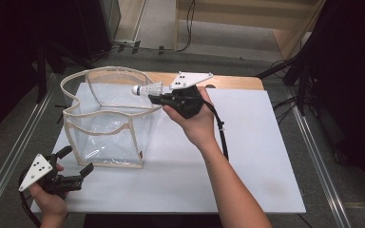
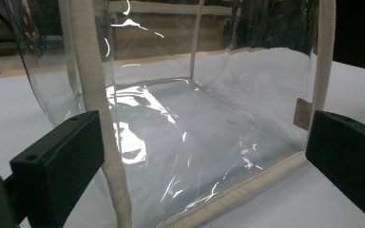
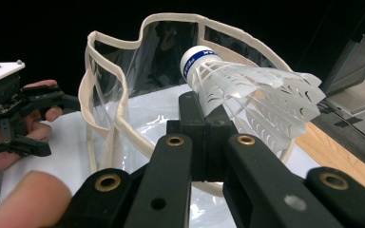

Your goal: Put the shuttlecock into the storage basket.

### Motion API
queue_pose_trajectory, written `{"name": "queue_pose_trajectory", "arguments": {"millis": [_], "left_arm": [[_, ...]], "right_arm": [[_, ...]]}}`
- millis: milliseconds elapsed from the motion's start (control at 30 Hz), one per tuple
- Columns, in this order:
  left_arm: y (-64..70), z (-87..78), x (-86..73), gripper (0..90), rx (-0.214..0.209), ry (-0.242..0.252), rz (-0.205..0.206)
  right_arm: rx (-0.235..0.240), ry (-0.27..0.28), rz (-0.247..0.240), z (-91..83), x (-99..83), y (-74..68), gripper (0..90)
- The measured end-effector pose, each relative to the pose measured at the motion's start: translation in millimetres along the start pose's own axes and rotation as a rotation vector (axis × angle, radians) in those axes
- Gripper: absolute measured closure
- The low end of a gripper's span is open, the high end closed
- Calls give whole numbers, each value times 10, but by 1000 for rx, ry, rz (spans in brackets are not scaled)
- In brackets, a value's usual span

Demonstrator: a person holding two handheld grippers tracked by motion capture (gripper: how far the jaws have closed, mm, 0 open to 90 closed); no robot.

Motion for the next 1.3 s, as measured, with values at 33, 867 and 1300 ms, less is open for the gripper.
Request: {"name": "queue_pose_trajectory", "arguments": {"millis": [33, 867, 1300], "left_arm": [[-1, 0, 0, 0, 0, -1, 0], [-4, -2, 3, 0, -1, 3, -1], [-6, -3, 0, 0, 0, 0, 1]], "right_arm": [[0, 0, -1, 14, 2, -3, 880], [-31, 19, 64, 10, -93, 60, 170], [-84, 43, 90, -319, -471, 141, 0]]}}
Point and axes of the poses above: each handheld gripper's, and its own axes: z roughly forward along the jaws, x roughly out of its top, y roughly to its right, the point moved 10 cm from there along z, roughly forward along the jaws
